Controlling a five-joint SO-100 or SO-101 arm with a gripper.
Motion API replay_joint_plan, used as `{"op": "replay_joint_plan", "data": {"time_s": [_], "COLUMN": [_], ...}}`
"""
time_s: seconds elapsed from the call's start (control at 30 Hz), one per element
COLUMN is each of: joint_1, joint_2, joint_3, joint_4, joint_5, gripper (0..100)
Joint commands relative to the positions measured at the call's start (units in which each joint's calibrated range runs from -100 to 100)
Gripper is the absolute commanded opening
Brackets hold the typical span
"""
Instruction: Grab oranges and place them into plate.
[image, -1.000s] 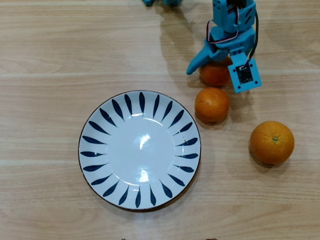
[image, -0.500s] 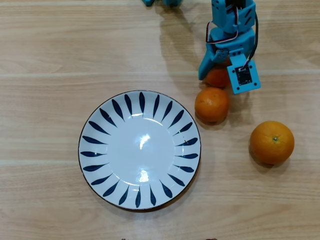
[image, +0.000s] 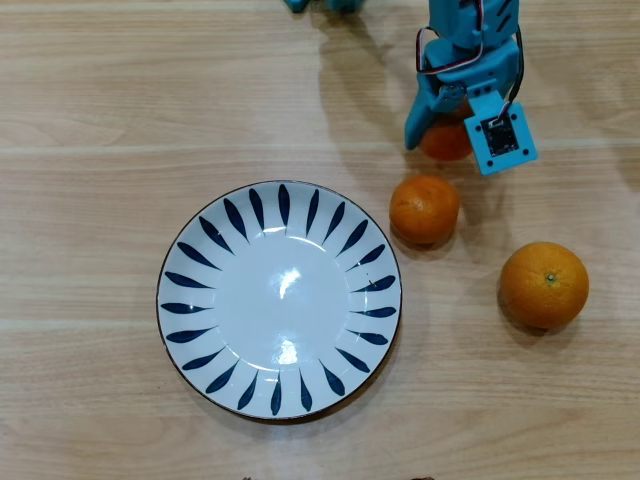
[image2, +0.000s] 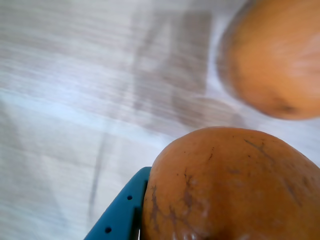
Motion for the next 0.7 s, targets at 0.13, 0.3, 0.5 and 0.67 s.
{"op": "replay_joint_plan", "data": {"time_s": [0.13, 0.3, 0.5, 0.67], "joint_1": [9.97, 17.63, 26.74, 30.69], "joint_2": [-6.29, -5.87, -2.83, 3.01], "joint_3": [-14.42, -15.06, -14.78, -15.15], "joint_4": [6.28, -2.66, -12.03, -14.26], "joint_5": [8.33, 15.81, 21.56, 22.6], "gripper": [32, 32, 32, 32]}}
